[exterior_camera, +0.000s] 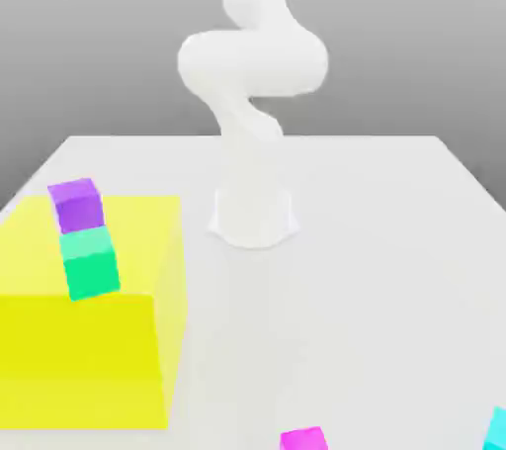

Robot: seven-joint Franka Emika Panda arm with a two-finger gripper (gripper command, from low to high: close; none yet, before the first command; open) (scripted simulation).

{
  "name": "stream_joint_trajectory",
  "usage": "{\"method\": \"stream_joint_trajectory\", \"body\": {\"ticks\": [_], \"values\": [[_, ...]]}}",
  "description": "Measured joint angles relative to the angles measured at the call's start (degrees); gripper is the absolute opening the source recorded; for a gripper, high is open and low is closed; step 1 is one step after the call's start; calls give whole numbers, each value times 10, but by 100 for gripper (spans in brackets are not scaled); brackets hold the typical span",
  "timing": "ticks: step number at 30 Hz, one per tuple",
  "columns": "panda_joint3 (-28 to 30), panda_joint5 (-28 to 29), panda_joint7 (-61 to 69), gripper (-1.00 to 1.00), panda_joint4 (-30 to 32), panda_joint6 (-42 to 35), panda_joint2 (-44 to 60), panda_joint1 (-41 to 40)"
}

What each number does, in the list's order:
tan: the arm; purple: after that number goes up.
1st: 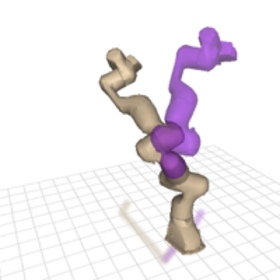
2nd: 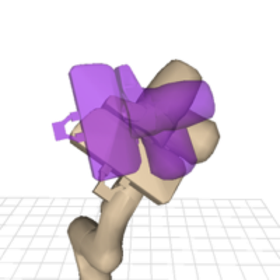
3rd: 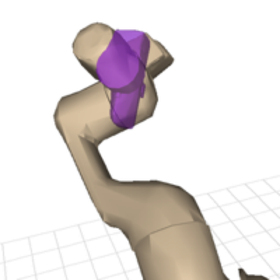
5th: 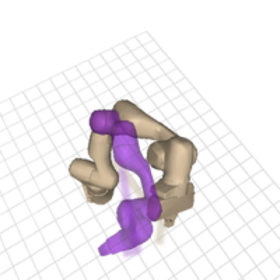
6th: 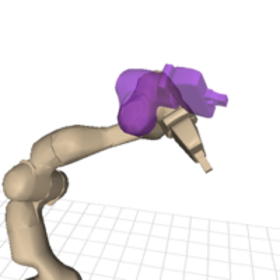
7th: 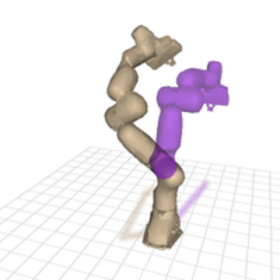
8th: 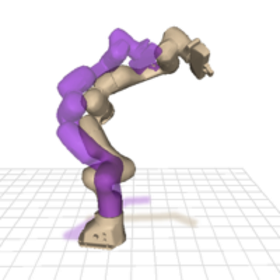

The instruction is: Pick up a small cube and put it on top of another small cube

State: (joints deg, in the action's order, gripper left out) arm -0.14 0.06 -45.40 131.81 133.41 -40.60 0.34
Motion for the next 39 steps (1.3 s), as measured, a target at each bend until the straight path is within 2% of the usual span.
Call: {"method": "stream_joint_trajectory", "body": {"ticks": [28,33,34,39], "values": [[-20,15,43,0,3,182,585,34],[-15,21,41,0,-15,253,689,40],[-15,22,40,-100,-17,262,701,40],[-15,22,40,-100,-17,262,701,40]]}}
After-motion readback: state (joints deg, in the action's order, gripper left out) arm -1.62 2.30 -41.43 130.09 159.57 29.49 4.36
